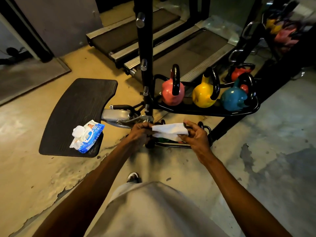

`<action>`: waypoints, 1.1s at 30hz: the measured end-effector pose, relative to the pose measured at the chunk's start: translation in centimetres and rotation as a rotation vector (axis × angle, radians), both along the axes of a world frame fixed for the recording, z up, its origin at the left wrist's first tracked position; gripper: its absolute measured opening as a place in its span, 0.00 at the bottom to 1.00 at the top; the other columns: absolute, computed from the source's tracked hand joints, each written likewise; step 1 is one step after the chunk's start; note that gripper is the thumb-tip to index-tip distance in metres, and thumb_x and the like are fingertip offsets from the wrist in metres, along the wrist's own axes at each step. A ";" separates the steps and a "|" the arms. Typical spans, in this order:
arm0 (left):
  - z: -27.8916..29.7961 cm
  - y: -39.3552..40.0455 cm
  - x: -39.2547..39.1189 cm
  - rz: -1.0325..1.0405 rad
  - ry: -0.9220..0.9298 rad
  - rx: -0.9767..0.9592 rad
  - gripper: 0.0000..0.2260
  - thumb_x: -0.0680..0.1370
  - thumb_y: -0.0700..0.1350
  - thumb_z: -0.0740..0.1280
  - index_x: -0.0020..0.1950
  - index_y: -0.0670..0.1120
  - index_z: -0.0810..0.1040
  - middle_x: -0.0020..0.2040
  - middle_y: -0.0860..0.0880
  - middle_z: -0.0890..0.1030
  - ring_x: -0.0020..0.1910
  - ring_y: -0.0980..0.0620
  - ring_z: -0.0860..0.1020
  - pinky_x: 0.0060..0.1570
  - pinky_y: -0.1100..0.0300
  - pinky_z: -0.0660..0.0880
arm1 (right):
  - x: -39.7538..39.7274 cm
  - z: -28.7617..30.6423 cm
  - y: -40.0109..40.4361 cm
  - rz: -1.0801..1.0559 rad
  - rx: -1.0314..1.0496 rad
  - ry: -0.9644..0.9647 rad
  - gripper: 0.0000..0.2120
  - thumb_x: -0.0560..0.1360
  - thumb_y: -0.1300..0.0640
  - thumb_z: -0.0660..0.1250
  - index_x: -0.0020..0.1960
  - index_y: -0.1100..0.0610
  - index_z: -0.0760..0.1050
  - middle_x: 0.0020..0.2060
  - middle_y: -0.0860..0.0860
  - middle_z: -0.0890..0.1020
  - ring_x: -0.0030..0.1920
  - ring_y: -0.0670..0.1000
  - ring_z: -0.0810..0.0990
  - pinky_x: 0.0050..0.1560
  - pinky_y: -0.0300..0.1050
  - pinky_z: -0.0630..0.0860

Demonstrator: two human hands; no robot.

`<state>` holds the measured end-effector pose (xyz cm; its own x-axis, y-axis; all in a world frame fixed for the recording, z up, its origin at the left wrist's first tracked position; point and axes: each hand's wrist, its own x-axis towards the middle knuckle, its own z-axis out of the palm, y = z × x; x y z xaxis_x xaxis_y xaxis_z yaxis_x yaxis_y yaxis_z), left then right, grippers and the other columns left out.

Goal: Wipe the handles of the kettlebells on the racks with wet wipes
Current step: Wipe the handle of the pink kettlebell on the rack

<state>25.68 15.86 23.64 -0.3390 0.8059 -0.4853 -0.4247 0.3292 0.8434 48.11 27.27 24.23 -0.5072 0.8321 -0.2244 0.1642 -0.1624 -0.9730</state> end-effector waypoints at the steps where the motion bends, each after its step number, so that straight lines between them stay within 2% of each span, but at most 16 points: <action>1: 0.4 0.3 -0.1 -0.001 0.009 0.017 0.19 0.79 0.25 0.62 0.41 0.44 0.86 0.47 0.41 0.85 0.52 0.35 0.79 0.49 0.48 0.79 | -0.2 0.2 0.2 -0.007 0.038 -0.005 0.29 0.73 0.70 0.76 0.72 0.57 0.75 0.62 0.52 0.84 0.61 0.54 0.85 0.58 0.60 0.84; 4: 1.9 1.0 -0.8 -0.046 -0.006 0.135 0.23 0.78 0.22 0.58 0.37 0.43 0.85 0.47 0.42 0.86 0.48 0.41 0.84 0.46 0.52 0.84 | -1.1 2.2 0.3 -0.039 0.117 0.048 0.29 0.73 0.75 0.74 0.72 0.60 0.75 0.57 0.46 0.85 0.58 0.47 0.86 0.52 0.42 0.84; 5: 2.3 1.1 -1.2 -0.065 -0.022 0.171 0.25 0.78 0.22 0.57 0.35 0.44 0.85 0.47 0.43 0.87 0.47 0.44 0.85 0.45 0.54 0.85 | -1.3 2.8 0.3 -0.045 0.126 0.078 0.31 0.73 0.76 0.73 0.73 0.60 0.75 0.56 0.43 0.86 0.58 0.45 0.86 0.51 0.40 0.84; 8: 3.1 1.2 -1.6 -0.101 0.016 0.205 0.30 0.80 0.24 0.54 0.30 0.47 0.84 0.45 0.48 0.88 0.48 0.50 0.86 0.47 0.56 0.84 | -1.1 3.1 0.0 -0.015 0.199 0.029 0.29 0.72 0.78 0.73 0.69 0.58 0.79 0.49 0.40 0.88 0.56 0.44 0.86 0.54 0.45 0.85; 11: 2.8 1.4 -2.4 -0.111 0.064 0.178 0.30 0.80 0.24 0.55 0.29 0.47 0.84 0.44 0.50 0.87 0.50 0.51 0.84 0.49 0.54 0.80 | -1.2 2.0 -0.3 0.037 0.381 -0.053 0.25 0.68 0.81 0.66 0.50 0.55 0.87 0.44 0.44 0.89 0.52 0.44 0.87 0.61 0.57 0.82; 14: 2.2 1.4 -3.3 -0.080 -0.039 0.199 0.23 0.80 0.25 0.60 0.35 0.44 0.85 0.48 0.41 0.86 0.52 0.45 0.85 0.52 0.52 0.83 | -1.4 1.3 -0.5 0.025 0.483 -0.120 0.24 0.68 0.80 0.65 0.46 0.54 0.87 0.50 0.49 0.86 0.55 0.42 0.83 0.60 0.46 0.82; 16: 2.0 1.3 -3.6 -0.101 -0.056 0.180 0.18 0.81 0.27 0.62 0.41 0.43 0.86 0.49 0.41 0.86 0.51 0.44 0.85 0.52 0.51 0.83 | -1.7 1.5 -0.9 0.012 0.467 -0.153 0.24 0.70 0.81 0.67 0.45 0.53 0.87 0.52 0.51 0.85 0.56 0.38 0.81 0.58 0.35 0.80; 17: 1.9 1.3 -3.5 -0.132 -0.023 0.167 0.15 0.81 0.27 0.63 0.45 0.42 0.86 0.51 0.42 0.86 0.51 0.45 0.84 0.52 0.51 0.82 | -1.9 1.4 -0.9 0.015 0.459 -0.165 0.25 0.71 0.81 0.68 0.45 0.52 0.87 0.52 0.50 0.85 0.56 0.38 0.81 0.58 0.34 0.79; 19: 1.8 1.4 -3.3 -0.237 0.123 0.144 0.12 0.79 0.27 0.66 0.56 0.39 0.83 0.56 0.44 0.85 0.56 0.47 0.84 0.55 0.52 0.83 | -2.2 1.4 -1.0 0.044 0.438 -0.185 0.28 0.71 0.81 0.68 0.45 0.47 0.86 0.50 0.44 0.86 0.55 0.39 0.83 0.59 0.38 0.81; 21: 1.6 1.6 -3.1 -0.396 0.263 0.167 0.17 0.76 0.28 0.70 0.63 0.40 0.81 0.62 0.46 0.83 0.62 0.49 0.82 0.58 0.52 0.83 | -2.5 1.8 -1.2 0.079 0.426 -0.190 0.27 0.72 0.80 0.68 0.46 0.47 0.86 0.48 0.40 0.87 0.54 0.41 0.85 0.61 0.41 0.82; 23: 1.5 1.8 -2.6 -0.549 0.363 0.180 0.20 0.75 0.32 0.75 0.65 0.45 0.81 0.64 0.49 0.82 0.63 0.52 0.81 0.59 0.56 0.82 | -2.8 2.9 -1.4 0.101 0.384 -0.174 0.22 0.74 0.78 0.69 0.50 0.51 0.86 0.49 0.40 0.87 0.54 0.40 0.85 0.59 0.39 0.82; 25: 1.4 2.1 -2.0 -0.625 0.445 0.175 0.18 0.76 0.39 0.77 0.63 0.52 0.81 0.62 0.53 0.83 0.62 0.54 0.81 0.60 0.57 0.81 | -3.2 4.0 -1.4 0.094 0.287 -0.118 0.16 0.77 0.73 0.70 0.58 0.56 0.83 0.53 0.46 0.87 0.55 0.41 0.86 0.55 0.39 0.83; 26: 1.3 2.2 -1.8 -0.638 0.468 0.165 0.16 0.76 0.42 0.77 0.61 0.54 0.82 0.61 0.54 0.83 0.61 0.54 0.81 0.58 0.57 0.82 | -3.2 4.2 -1.2 0.080 0.222 -0.081 0.16 0.78 0.71 0.70 0.62 0.57 0.82 0.56 0.49 0.87 0.56 0.45 0.86 0.53 0.42 0.84; 28: 1.0 2.3 -1.8 -0.631 0.468 0.146 0.08 0.77 0.43 0.76 0.56 0.51 0.85 0.55 0.53 0.85 0.56 0.54 0.83 0.52 0.58 0.82 | -3.2 3.9 -0.9 0.023 0.087 -0.049 0.16 0.80 0.67 0.70 0.66 0.57 0.80 0.58 0.52 0.86 0.56 0.51 0.87 0.50 0.50 0.86; 31: 1.1 2.1 -1.9 -0.539 0.410 0.117 0.04 0.77 0.40 0.76 0.49 0.49 0.86 0.49 0.51 0.86 0.51 0.52 0.83 0.47 0.60 0.81 | -3.5 2.9 -1.1 -0.212 -0.138 -0.013 0.11 0.81 0.63 0.69 0.62 0.56 0.82 0.58 0.57 0.86 0.57 0.57 0.86 0.51 0.55 0.86; 33: 1.0 2.0 -1.9 -0.432 0.366 0.073 0.06 0.77 0.39 0.76 0.51 0.48 0.84 0.50 0.49 0.85 0.52 0.49 0.82 0.48 0.58 0.81 | -3.4 2.2 -1.8 -0.339 -0.240 -0.004 0.09 0.80 0.61 0.70 0.60 0.57 0.82 0.55 0.59 0.86 0.57 0.59 0.86 0.55 0.55 0.84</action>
